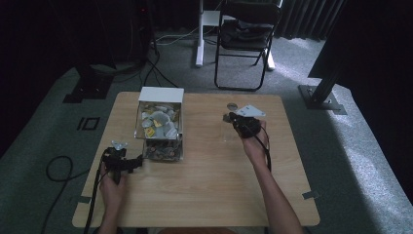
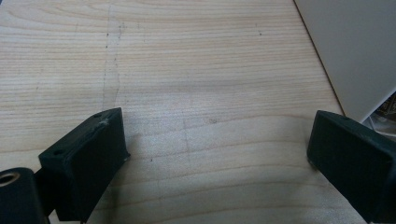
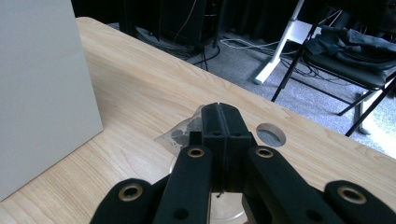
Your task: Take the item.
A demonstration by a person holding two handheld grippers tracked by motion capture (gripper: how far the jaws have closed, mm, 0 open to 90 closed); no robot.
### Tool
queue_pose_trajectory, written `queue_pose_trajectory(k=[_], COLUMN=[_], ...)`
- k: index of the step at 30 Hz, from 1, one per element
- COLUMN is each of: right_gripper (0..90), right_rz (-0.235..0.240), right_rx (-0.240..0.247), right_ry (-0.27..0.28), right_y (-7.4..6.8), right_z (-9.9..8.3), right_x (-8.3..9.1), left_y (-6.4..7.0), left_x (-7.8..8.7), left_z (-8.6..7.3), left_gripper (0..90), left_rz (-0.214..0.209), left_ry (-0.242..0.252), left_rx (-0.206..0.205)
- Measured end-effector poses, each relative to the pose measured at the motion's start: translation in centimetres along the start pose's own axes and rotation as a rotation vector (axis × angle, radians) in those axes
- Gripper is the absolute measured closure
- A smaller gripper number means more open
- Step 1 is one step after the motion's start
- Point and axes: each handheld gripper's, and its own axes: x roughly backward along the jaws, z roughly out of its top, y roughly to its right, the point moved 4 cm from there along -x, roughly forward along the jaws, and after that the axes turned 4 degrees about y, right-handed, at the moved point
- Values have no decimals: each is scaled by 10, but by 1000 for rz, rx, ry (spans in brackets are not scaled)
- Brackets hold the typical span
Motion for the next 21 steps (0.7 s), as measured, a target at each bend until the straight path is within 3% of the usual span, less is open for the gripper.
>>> queue_pose_trajectory(k=[4,6,9,13,17,21], right_gripper=[894,644,534,467,443,414], right_rz=[-2,1,-32,-47,-27,4], right_rx=[-8,-4,-29,-55,-54,-40], right_ry=[-5,-6,6,16,25,9], right_y=[2,2,4,4,0,-9], right_z=[0,0,0,1,-3,-18], right_x=[-2,-3,0,11,20,37], left_y=[0,0,0,0,0,0], left_x=[0,0,0,0,0,0], left_z=[0,0,0,0,0,0], left_gripper=[55,55,55,55,55,55], left_rz=[0,0,0,0,0,1], left_ry=[0,0,0,0,-2,0], left_rx=[0,0,0,0,0,0])
